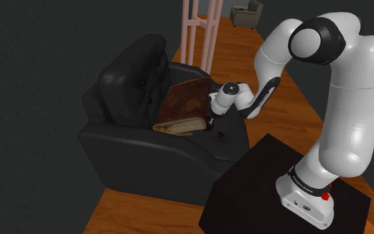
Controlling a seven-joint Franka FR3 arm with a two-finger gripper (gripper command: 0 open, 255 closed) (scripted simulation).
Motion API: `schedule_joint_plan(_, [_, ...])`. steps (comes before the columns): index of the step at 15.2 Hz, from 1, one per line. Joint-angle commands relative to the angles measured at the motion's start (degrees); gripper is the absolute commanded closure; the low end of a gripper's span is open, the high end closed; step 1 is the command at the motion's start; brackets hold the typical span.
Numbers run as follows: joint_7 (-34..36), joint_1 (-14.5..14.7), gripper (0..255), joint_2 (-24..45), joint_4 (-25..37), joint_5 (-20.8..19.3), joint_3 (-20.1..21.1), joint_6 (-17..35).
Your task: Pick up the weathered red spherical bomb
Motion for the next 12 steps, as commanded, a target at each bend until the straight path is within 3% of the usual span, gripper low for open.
schedule_joint_plan(1, [1.7,-1.0,255,2.2,1.1,6.0,1.9,-0.1])
schedule_joint_plan(7, [-6.9,-8.2,255,-3.7,-2.1,13.0,9.9,-4.2])
schedule_joint_plan(12, [-14.6,-11.7,255,-8.2,-4.5,20.5,14.3,-6.7])
